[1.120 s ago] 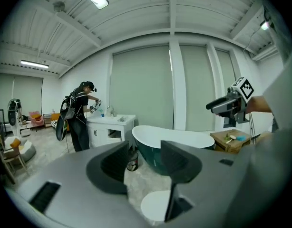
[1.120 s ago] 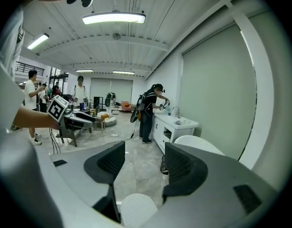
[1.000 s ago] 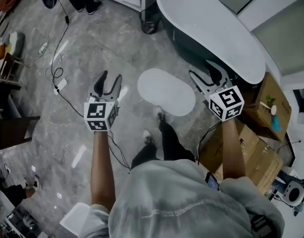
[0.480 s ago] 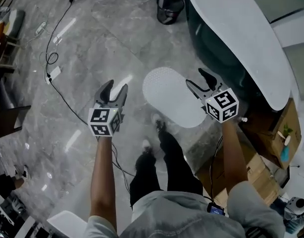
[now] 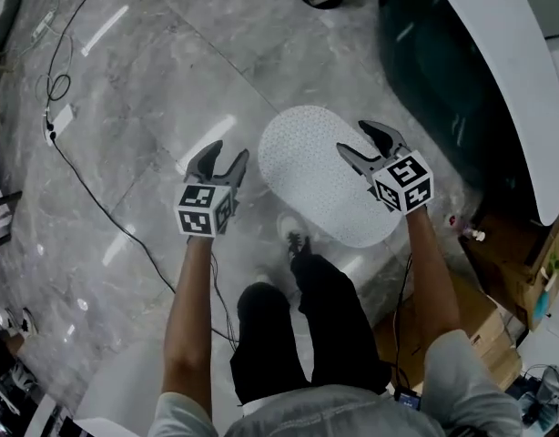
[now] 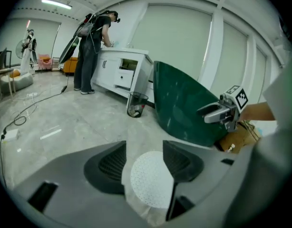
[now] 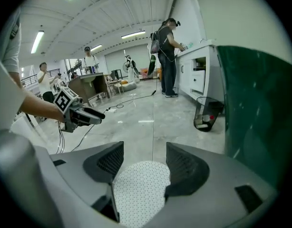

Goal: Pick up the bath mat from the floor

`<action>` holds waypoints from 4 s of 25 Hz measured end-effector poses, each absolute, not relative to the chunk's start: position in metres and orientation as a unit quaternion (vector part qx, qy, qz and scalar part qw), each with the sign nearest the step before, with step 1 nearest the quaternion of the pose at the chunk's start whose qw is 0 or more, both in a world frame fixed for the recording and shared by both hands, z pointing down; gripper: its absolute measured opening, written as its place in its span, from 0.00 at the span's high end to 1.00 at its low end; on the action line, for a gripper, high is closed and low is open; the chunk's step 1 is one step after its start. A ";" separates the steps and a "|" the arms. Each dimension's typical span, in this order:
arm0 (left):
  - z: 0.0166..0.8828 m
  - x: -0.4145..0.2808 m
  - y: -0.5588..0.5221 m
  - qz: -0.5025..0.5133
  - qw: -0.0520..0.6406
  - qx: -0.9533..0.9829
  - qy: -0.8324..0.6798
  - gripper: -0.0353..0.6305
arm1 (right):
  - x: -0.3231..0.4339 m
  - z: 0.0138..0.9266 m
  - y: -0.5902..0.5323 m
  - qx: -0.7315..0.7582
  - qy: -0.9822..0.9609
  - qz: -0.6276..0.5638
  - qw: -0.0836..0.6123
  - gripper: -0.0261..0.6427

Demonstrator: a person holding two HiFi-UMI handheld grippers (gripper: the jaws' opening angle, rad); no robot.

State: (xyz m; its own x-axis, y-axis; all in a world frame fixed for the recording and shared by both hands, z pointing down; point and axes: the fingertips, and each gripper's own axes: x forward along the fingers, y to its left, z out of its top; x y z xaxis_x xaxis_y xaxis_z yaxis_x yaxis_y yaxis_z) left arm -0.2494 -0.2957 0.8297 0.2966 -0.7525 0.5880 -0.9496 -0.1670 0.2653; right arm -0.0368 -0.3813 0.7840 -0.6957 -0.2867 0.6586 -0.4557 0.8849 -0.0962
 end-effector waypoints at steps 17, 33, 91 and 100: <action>1.143 -0.206 -0.319 0.176 0.374 0.754 -0.511 0.55 | -0.081 1.079 -0.398 0.152 -0.914 0.157 0.343 0.55; 1.185 -0.177 -0.328 0.240 0.380 0.754 -0.478 0.51 | -0.073 1.139 -0.382 0.186 -0.902 0.195 0.337 0.55; 0.769 -0.087 -0.339 0.175 0.251 0.836 -0.456 0.90 | 0.101 0.699 -0.370 0.451 -0.858 0.159 0.190 0.80; 0.568 -0.137 -0.304 0.176 0.250 0.803 -0.512 0.90 | 0.091 0.505 -0.349 0.444 -0.861 0.138 0.205 0.91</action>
